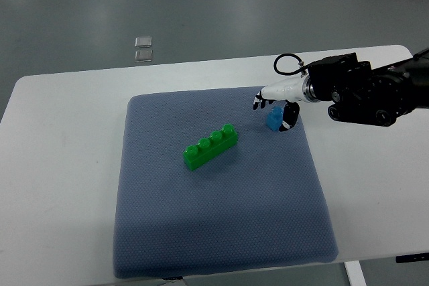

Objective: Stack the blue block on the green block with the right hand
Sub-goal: 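Close the right hand fingers around the blue block, then lift the blue block upward with the right hand, then carry the blue block over the green block with the right hand, then lower and press the blue block onto the green block's studs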

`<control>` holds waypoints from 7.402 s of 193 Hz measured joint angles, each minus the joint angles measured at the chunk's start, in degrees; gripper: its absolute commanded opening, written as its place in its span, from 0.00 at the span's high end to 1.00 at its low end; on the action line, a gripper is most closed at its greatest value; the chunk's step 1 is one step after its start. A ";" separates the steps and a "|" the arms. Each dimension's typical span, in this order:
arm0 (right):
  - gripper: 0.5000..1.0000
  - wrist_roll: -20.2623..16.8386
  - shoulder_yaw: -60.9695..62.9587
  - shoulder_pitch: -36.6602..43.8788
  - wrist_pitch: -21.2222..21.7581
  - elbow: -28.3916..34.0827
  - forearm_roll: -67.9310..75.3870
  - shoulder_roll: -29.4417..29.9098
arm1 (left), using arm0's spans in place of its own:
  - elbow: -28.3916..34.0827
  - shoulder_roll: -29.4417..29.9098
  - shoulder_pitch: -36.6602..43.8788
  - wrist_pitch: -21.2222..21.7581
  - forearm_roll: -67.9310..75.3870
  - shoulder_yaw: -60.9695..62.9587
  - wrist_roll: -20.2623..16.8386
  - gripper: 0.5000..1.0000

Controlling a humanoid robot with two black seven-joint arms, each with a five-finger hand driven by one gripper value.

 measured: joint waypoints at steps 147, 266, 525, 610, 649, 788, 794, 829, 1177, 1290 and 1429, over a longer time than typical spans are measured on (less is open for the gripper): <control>0.48 0.45 -0.69 -0.62 -1.39 -0.60 -5.52 0.02 | 0.00 0.00 -0.01 0.00 0.00 0.00 0.00 0.00; 0.63 0.96 -0.73 -1.11 -1.49 -0.63 -5.91 0.19 | 0.00 0.00 -0.01 -0.01 0.00 0.00 0.00 0.00; 0.75 1.40 -0.02 10.43 -0.96 8.41 -5.31 -4.73 | 0.00 0.00 -0.01 0.01 0.00 0.00 0.00 0.00; 0.76 1.24 -0.20 23.11 0.95 18.16 3.36 -5.30 | 0.00 0.00 -0.01 0.01 0.00 0.00 0.00 0.00; 0.76 1.06 -0.20 27.87 2.12 20.77 9.08 -1.92 | 0.00 0.00 -0.01 -0.02 0.00 0.00 0.00 0.00; 0.75 0.43 -2.79 21.78 2.06 11.75 11.24 14.50 | 0.00 0.00 0.00 0.02 0.00 0.00 0.00 0.00; 0.75 0.43 -3.05 21.68 2.08 11.72 10.74 14.51 | 0.00 0.00 0.00 0.02 0.00 0.00 0.00 0.00; 0.75 0.35 -4.70 21.32 2.12 11.68 9.35 14.52 | 0.00 0.00 0.00 0.02 0.00 0.00 0.00 0.00; 0.74 -0.26 -7.60 15.98 -0.23 8.52 8.81 14.52 | 0.00 0.00 -0.01 0.00 0.00 0.00 0.00 0.00; 0.74 -0.18 -7.06 14.81 -0.98 8.51 8.95 14.52 | 0.00 0.00 -0.01 0.01 0.00 0.00 0.00 0.00; 0.74 -0.09 -6.79 13.74 -2.75 8.43 9.42 14.52 | 0.00 0.00 -0.01 -0.01 0.00 0.00 0.00 0.00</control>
